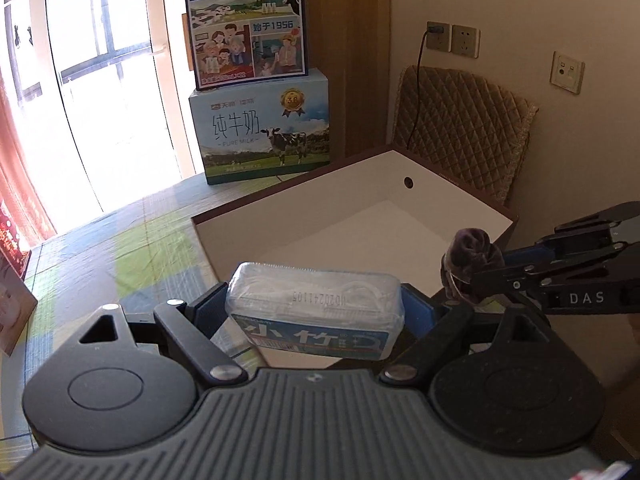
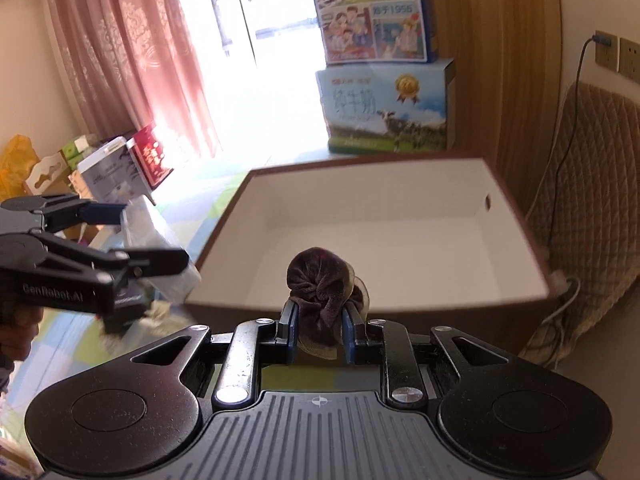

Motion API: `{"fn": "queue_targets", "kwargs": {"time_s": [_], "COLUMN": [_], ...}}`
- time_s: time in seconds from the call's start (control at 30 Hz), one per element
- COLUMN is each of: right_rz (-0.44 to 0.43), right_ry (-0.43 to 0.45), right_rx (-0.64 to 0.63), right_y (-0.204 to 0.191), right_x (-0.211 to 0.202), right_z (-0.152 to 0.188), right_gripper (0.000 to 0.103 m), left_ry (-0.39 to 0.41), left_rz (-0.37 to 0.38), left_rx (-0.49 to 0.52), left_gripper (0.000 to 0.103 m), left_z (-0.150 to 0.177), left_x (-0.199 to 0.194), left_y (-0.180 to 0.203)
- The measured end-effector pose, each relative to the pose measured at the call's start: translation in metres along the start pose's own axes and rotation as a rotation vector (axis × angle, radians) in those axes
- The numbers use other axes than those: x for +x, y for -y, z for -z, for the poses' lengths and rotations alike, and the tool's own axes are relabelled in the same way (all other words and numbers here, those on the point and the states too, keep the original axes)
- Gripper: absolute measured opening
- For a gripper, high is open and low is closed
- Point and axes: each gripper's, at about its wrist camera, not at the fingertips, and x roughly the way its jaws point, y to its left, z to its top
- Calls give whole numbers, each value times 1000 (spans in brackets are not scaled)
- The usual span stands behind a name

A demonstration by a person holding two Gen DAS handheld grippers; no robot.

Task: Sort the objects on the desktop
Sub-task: 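Carry the scrunchie and the clear box with both tools over the brown cardboard box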

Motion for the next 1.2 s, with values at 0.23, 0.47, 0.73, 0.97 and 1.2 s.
{"fn": "queue_targets", "kwargs": {"time_s": [0.23, 0.47, 0.73, 0.97, 1.2], "right_rz": [12, 8, -6, 1, -4], "right_ry": [-39, -150, -252, -287, -292], "right_rx": [-31, -26, -40, -54, -58], "right_y": [47, 79, 97, 107, 114], "right_x": [34, 83, 116, 126, 130], "right_z": [-25, -34, -32, -32, -34], "right_gripper": [19, 19, 20, 20, 20], "left_ry": [-51, -181, -309, -370, -362], "left_rz": [4, 12, -2, -15, -19], "left_rx": [-31, -95, -122, -117, -128], "left_gripper": [87, 87, 87, 87, 90], "left_z": [-21, -23, -22, -24, -31], "left_x": [57, 118, 166, 191, 196], "left_y": [12, 11, 16, 22, 24]}}
